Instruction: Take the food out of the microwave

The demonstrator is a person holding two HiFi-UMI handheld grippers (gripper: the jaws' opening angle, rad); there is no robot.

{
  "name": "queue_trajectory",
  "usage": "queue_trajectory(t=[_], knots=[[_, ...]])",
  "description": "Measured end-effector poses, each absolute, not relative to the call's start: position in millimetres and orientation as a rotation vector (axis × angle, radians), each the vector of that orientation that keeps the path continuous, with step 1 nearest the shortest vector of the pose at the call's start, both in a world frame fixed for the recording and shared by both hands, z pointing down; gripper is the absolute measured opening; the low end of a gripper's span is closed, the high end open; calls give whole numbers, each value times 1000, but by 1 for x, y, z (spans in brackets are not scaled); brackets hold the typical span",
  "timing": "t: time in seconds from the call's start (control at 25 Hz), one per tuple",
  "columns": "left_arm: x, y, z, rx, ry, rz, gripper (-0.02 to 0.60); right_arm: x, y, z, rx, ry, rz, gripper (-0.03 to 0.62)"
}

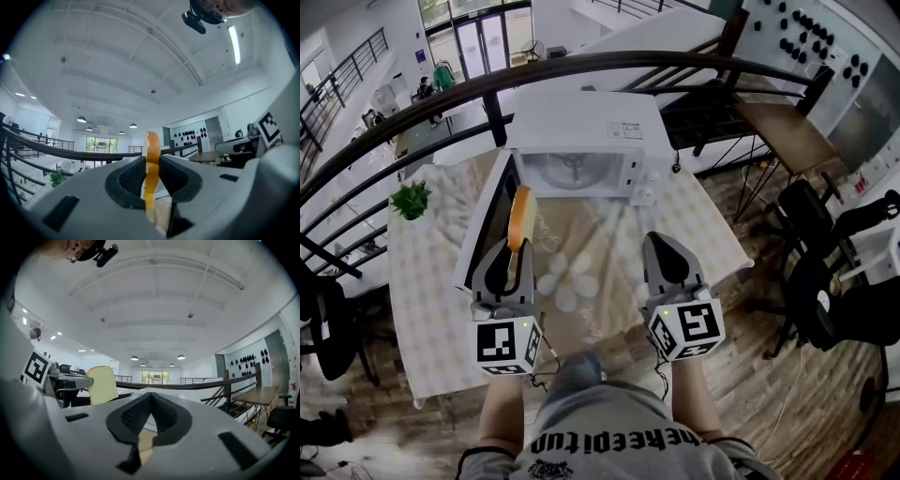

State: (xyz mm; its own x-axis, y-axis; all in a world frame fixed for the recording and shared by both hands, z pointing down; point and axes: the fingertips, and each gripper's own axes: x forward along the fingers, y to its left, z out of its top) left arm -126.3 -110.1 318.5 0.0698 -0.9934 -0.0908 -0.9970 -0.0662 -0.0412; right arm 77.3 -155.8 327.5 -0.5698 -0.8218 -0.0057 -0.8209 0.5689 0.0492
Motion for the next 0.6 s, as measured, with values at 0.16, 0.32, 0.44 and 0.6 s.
queue_trajectory(t=[0.16, 0.32, 0.44, 0.6], knots=[[-129, -104, 314, -2222, 2086, 85, 80, 78, -150, 321, 1453, -2778, -90, 5], [-132, -99, 311, -2222, 2086, 105, 80, 76, -145, 317, 1455, -2794, -96, 5], [-132, -95, 309, -2220, 2082, 110, 80, 77, -143, 316, 1463, -2795, -95, 5], [-131, -91, 305, -2218, 2076, 118, 80, 77, -139, 313, 1468, -2808, -98, 5]])
